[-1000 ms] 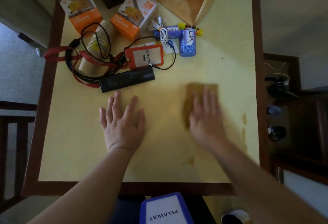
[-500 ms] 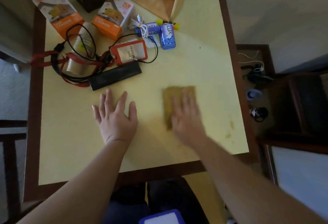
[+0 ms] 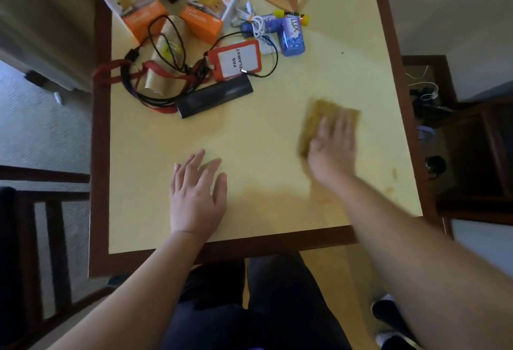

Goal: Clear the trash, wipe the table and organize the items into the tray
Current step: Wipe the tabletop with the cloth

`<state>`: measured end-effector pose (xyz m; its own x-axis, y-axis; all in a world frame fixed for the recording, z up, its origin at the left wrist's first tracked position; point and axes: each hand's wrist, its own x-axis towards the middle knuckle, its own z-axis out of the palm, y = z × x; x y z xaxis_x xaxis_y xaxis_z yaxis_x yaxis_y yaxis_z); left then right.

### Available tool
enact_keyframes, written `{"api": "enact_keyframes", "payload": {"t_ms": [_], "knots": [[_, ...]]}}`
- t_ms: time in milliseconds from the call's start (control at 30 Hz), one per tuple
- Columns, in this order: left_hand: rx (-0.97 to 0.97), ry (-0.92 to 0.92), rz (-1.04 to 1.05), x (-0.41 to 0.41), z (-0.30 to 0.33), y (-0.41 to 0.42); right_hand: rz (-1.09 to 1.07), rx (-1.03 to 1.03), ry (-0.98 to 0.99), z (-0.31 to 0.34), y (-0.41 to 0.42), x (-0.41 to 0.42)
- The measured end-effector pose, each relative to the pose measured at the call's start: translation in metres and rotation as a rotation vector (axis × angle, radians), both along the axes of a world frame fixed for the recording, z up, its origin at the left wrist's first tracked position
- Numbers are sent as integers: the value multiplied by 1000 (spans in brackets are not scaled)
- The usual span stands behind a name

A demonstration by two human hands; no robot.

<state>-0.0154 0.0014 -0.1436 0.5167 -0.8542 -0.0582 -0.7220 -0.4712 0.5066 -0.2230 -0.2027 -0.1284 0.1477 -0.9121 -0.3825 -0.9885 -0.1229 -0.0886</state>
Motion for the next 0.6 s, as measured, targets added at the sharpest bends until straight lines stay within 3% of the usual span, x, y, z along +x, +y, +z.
{"api": "enact_keyframes", "payload": {"t_ms": [100, 167, 233, 300, 367, 433, 500, 600], "knots": [[23, -25, 11, -2, 1, -3, 455, 88, -87, 14, 108, -2], [29, -28, 8, -1, 2, -4, 565, 173, -94, 24, 129, -45], [45, -43, 8, -2, 2, -4, 487, 144, 49, 20, 96, -97], [57, -58, 10, -4, 3, -5, 232, 83, 122, 13, 38, -131], [59, -67, 11, -6, 4, -6, -46, 40, 87, 9, -12, -134], [66, -66, 14, -6, 4, -6, -193, 0, 66, 4, -28, -104], [82, -64, 12, -6, 6, -7, -144, 0, 63, 2, -8, -62], [101, -55, 11, -6, 8, -7, 255, 69, -13, 3, 80, -25]]}}
